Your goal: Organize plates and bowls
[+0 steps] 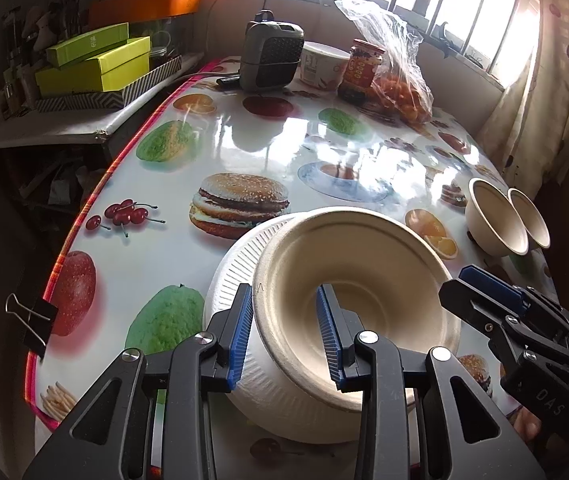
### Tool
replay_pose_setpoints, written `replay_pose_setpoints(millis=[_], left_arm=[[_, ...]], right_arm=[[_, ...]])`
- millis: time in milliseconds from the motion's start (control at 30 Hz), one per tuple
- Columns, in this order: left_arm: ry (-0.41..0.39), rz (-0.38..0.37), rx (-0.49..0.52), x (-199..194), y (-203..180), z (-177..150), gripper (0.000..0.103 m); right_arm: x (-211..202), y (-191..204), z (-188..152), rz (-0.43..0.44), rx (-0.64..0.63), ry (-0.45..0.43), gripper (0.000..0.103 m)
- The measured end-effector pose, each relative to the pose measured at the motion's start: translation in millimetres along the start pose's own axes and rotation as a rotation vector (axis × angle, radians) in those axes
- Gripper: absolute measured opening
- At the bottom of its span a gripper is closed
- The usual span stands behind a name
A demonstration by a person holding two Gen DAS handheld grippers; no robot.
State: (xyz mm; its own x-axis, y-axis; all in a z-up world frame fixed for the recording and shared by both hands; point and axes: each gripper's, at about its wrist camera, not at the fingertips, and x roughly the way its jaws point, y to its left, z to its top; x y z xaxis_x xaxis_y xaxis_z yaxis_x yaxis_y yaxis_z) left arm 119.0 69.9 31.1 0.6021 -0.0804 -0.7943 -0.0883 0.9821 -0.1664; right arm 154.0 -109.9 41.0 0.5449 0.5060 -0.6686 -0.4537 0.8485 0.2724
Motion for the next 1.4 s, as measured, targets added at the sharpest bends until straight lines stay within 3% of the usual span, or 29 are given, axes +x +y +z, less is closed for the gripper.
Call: replay_pose_setpoints(millis=[533, 1033, 1400], left_arm=[[-0.044, 0.020, 0.054, -18.4, -26.5, 6.0, 0.034], [-0.065, 0.008, 0.139, -21.8, -74.5, 10.4, 0.034], [-0.054, 0.039, 0.127, -19.0, -77.3, 10.1, 0.034]], right_arm=[[-32.6, -17.4, -0.6, -0.024, 0.043, -0.075, 0.040], [-65.7, -62.2, -6.2, -0.079, 0.122, -0.136, 0.042], [-68.7, -80.4, -12.3, -0.072, 0.160, -0.135, 0.043]])
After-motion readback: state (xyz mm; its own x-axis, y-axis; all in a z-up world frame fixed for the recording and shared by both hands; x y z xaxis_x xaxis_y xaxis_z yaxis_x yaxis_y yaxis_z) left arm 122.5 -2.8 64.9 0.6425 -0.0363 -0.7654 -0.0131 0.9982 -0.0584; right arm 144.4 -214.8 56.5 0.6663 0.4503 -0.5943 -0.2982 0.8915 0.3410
